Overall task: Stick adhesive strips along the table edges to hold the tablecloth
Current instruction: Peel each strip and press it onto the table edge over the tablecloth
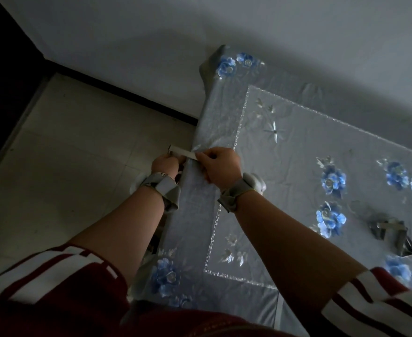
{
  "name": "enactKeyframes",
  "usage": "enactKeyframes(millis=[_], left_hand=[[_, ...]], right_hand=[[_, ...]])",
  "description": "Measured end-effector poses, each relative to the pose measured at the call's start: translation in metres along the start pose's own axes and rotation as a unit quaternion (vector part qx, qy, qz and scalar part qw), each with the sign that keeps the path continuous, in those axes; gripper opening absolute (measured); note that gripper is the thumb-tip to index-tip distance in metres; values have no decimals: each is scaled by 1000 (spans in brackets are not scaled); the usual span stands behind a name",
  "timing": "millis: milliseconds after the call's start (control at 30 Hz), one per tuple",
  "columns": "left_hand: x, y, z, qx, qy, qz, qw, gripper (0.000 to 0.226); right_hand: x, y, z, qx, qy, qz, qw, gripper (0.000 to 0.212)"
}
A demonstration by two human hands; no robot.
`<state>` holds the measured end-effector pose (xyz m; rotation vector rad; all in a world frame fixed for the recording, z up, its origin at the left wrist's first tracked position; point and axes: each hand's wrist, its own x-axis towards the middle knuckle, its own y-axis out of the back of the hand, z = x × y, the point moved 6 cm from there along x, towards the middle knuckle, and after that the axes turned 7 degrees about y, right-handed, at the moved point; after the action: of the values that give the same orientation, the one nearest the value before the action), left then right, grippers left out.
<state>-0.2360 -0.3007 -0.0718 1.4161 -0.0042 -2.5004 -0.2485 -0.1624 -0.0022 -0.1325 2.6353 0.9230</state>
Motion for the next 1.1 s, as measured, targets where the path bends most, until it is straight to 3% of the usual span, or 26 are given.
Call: enactKeyframes(millis=[133,200,267,367,433,500,567,633,667,767,1100], left_hand=[[3,0,0,2,-22,-12,1000,22],[-3,6,3,35,-74,30,996,15],[-18,11,7,62,-142,65,986,15],[-35,9,6,56,-215,55,974,22],[-39,6,3,49,-229,43,971,28],[-40,5,-2,51,-234,45,970,44],[-40,4,-6,67,-238,50,968,63],[-42,4,-9,82,-237,53,967,73],[-41,4,-11,88,-233,58,967,75],[-42,4,-10,118,-252,80,957,71],[-47,0,-3,168,-284,81,941,61]], right_hand=[[2,-2,-15,-97,2,-93,991,33],[2,-3,-30,-212,23,-143,967,20],[0,-2,-43,-304,61,-162,937,26],[-1,-7,-44,-392,96,-184,896,31],[1,0,-40,-434,97,-153,882,29],[5,16,-31,-408,91,-97,903,28],[5,36,-19,-350,113,12,930,25],[-7,45,-3,-335,163,137,918,25],[-14,42,10,-344,169,153,911,31],[-28,28,42,-339,155,115,921,50],[-24,29,49,-336,154,109,923,51]])
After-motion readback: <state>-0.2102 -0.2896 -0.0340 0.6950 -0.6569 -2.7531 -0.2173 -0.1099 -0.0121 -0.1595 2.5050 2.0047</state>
